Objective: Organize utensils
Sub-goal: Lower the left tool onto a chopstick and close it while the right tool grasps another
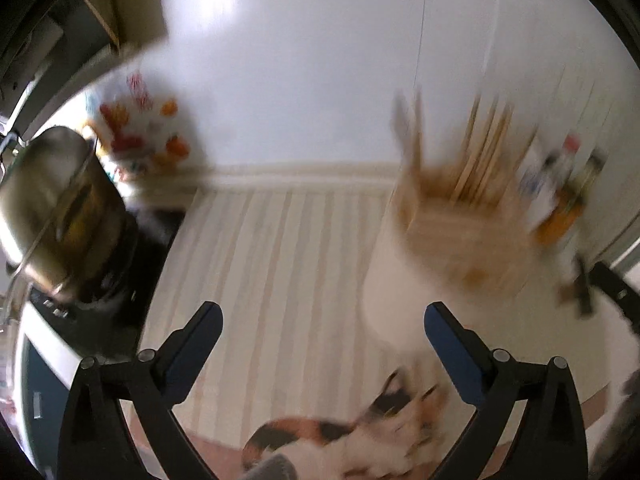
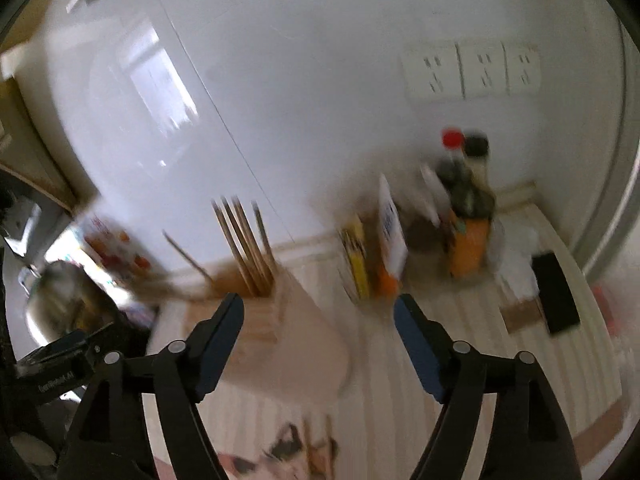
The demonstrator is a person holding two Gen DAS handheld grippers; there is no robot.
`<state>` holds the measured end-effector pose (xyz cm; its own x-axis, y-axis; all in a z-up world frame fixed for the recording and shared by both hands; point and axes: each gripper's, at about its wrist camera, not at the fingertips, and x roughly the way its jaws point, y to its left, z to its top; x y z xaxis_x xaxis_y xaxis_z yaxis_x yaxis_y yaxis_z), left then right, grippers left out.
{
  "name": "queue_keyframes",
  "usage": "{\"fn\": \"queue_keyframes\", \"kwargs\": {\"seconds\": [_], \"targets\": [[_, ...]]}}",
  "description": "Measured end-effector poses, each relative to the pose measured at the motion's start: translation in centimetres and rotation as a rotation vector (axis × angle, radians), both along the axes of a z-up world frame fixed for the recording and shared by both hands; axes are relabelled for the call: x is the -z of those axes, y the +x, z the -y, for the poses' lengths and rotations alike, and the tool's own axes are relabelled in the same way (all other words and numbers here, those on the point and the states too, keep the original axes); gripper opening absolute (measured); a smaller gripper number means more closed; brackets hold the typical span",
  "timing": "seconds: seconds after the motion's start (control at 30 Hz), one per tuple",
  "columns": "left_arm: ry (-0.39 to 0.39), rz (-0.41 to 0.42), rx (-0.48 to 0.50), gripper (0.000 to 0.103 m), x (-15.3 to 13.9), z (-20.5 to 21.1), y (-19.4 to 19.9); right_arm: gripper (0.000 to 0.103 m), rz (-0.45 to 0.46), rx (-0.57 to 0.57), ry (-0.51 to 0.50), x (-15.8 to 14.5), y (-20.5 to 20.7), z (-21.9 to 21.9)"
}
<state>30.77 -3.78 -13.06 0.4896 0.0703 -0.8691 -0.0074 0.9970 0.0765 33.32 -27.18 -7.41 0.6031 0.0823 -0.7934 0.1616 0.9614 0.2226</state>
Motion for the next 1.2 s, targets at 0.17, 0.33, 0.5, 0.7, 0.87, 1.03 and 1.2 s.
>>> {"fn": "queue_keyframes", "kwargs": {"seconds": [0.17, 0.33, 0.5, 0.7, 0.87, 1.03, 1.2], "targets": [[0.110, -0.174, -0.011, 0.103, 8.6, -0.1, -1.7, 0.079, -0.227, -0.013, -0.021, 6.9, -2.0, -0.9], [0.167, -0.290, -0.020, 0.103, 14.9, -0.5, -3.5, 0.074, -0.507, -0.090, -0.011, 16.4, -4.2, -3.4], [0.209, -0.326, -0.021, 0.103, 17.0, -0.6, -4.3, 0.057, -0.654, -0.113, -0.011, 22.4, -5.3, -5.5], [0.216, -0.335, -0.007, 0.103, 17.4, 0.0, -5.0, 0.024, -0.656, -0.167, -0.170, 23.4, -5.9, -7.6], [0.208, -0.310, 0.042, 0.103, 16.5, 1.6, -5.2, 0.007, -0.667, -0.118, -0.166, 23.2, -6.2, -5.3], [0.176, -0.300, 0.104, 0.103, 15.8, 4.0, -5.3, 0.007, -0.682, -0.045, -0.181, 22.8, -6.9, -0.7], [0.129, -0.308, 0.187, 0.103, 15.7, 7.3, -5.6, 0.007, -0.699, 0.048, -0.198, 22.2, -8.3, 4.5]]}}
